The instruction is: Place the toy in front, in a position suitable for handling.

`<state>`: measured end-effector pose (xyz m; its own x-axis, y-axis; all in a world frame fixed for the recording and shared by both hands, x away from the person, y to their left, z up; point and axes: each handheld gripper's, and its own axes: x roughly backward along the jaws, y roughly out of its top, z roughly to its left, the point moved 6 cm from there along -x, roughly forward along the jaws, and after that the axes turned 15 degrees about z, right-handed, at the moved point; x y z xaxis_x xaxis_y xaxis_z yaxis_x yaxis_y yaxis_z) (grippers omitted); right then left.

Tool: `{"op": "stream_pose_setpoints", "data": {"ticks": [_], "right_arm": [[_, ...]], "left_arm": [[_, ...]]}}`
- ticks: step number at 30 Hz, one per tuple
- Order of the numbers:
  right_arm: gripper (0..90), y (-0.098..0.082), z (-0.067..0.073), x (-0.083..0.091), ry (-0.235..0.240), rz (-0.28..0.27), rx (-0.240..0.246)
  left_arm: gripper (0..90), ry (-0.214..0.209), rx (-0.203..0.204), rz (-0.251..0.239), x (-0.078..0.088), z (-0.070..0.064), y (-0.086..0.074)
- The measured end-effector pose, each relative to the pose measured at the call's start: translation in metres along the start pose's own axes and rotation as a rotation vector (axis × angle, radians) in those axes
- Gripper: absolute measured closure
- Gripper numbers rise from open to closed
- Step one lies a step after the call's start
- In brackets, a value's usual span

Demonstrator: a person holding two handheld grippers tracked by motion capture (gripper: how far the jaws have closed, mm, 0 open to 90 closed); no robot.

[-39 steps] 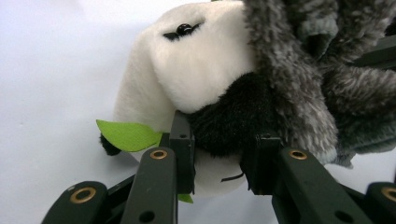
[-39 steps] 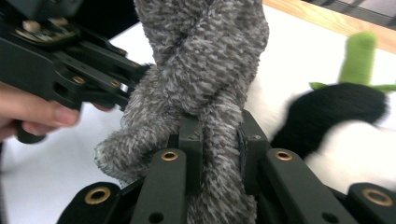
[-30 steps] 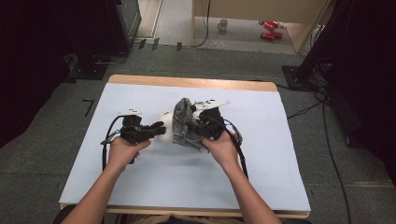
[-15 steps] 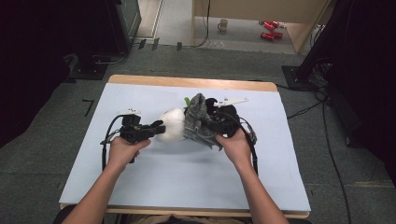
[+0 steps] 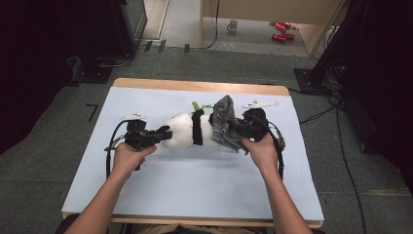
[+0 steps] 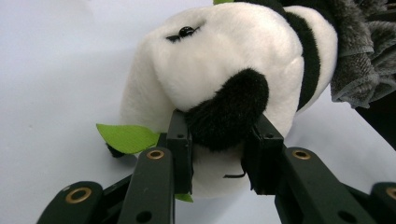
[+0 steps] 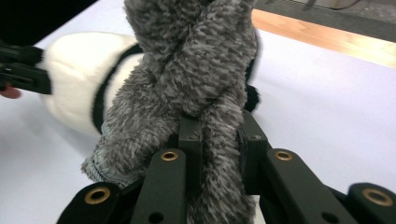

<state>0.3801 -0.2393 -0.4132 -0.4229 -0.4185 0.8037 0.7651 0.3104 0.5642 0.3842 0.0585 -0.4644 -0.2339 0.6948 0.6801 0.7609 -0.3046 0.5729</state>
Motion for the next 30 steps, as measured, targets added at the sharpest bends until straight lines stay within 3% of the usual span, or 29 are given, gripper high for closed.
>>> {"op": "stream_pose_setpoints", "data": {"ticks": [5,8,12,14,15,23,30], "right_arm": [[76.9,-0.001,-0.008,0.010,-0.004,-0.010,-0.032],[77.0,0.004,-0.005,0.025,0.015,-0.043,-0.036],[77.0,0.019,0.014,0.041,0.057,-0.089,-0.003],[77.0,0.030,0.034,0.040,0.108,-0.098,0.032],[77.0,0.030,0.034,0.040,0.108,-0.098,0.032],[76.9,0.049,0.090,-0.002,0.175,-0.041,0.140],[77.0,0.052,0.122,-0.044,0.225,0.016,0.161]], "left_arm": [[67.3,-0.006,0.014,0.001,0.000,0.002,0.000],[67.2,-0.001,0.016,0.000,0.000,0.002,0.000],[67.3,0.001,0.015,0.003,0.000,0.001,0.000],[67.2,0.000,0.018,-0.001,0.000,0.000,0.000],[67.2,0.003,0.012,0.001,0.000,0.000,0.000],[67.2,0.004,0.011,-0.002,0.000,0.000,0.000],[67.2,0.004,0.007,0.000,0.000,-0.001,0.000]]}}
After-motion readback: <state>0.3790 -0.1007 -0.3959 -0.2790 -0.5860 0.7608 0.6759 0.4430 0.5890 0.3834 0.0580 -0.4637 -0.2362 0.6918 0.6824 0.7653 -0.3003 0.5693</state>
